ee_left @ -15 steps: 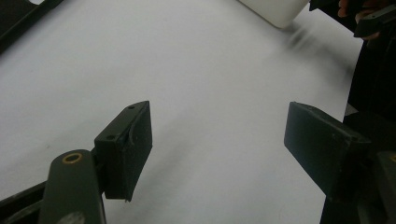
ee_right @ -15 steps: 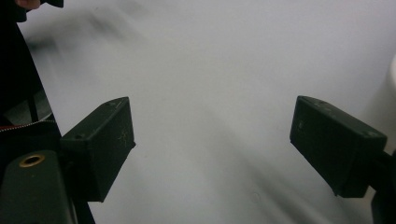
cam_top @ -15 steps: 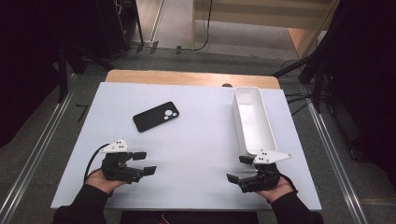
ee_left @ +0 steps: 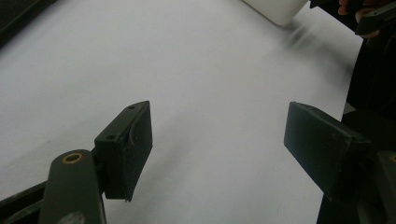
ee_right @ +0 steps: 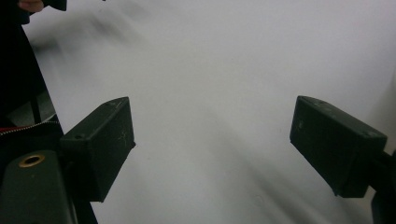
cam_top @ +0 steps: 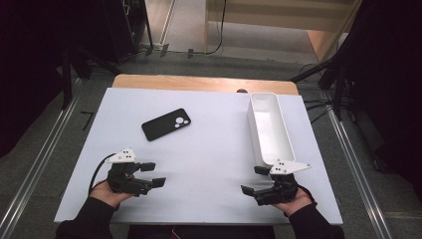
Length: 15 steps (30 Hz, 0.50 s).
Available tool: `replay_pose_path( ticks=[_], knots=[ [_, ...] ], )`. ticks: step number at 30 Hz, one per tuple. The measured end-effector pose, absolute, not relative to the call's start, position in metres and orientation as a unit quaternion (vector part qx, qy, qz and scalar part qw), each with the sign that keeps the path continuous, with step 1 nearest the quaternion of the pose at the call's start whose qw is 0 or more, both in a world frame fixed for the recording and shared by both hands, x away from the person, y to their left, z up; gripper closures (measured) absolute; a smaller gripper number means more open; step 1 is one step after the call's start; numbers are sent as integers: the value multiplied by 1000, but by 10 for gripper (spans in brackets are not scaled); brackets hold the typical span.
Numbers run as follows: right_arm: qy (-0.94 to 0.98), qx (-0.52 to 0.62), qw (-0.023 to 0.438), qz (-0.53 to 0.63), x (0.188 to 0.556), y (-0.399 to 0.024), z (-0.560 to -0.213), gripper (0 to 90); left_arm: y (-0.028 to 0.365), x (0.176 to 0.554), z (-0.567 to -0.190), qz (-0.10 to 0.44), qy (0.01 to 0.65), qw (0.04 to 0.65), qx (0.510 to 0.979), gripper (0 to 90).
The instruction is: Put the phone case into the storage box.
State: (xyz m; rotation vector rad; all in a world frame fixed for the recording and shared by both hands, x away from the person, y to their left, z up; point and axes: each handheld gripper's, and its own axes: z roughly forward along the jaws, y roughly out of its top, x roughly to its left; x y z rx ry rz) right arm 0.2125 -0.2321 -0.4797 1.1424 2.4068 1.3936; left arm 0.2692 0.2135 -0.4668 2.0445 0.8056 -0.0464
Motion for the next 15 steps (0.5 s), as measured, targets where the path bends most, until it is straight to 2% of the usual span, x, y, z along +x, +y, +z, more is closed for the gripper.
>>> replay_pose_path(
  ticks=[15],
  knots=[
    [797,380,63,465,212,-231,-480,122,214,269,-467,-21,326,456,828,234]
  ],
)
